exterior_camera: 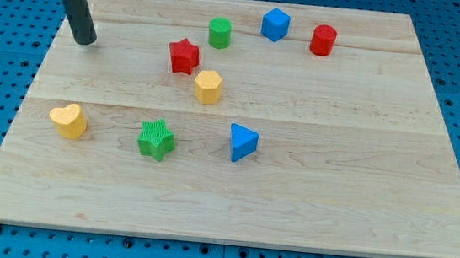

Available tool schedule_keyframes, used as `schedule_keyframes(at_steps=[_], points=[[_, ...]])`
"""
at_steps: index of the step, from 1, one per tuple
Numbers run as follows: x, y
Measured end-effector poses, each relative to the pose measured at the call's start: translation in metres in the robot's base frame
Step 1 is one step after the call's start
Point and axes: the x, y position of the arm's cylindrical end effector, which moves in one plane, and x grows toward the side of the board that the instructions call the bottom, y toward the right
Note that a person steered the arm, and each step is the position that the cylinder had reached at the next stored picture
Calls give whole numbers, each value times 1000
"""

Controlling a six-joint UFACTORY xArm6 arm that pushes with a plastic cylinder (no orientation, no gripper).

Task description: Move the green circle into the hexagon

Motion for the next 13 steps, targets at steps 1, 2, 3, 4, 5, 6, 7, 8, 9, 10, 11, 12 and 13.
schedule_keyframes(at_steps=[1, 2, 3, 4, 5, 6, 7, 8, 9, 10, 11, 12, 13], points=[[0, 0], [-3, 26], [-4, 24], [22, 34], [33, 33], [45, 69], [14, 85], [-36, 142], [-78, 177], [-57, 198], [3, 136], [-47, 151], [-64, 200]])
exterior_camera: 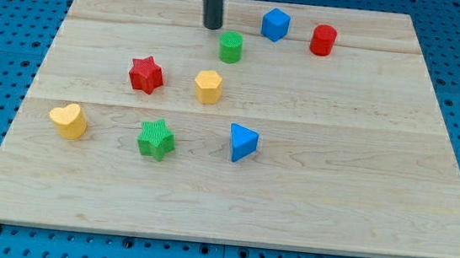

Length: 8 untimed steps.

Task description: Move the green circle into the hexagon

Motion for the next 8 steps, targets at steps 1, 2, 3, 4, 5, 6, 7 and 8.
schedule_keyframes(at_steps=[1, 2, 3, 4, 5, 6, 7, 8], points=[[67, -5], [65, 3], [22, 12], [65, 65], [108, 47], [146, 35], [160, 7], [152, 8]])
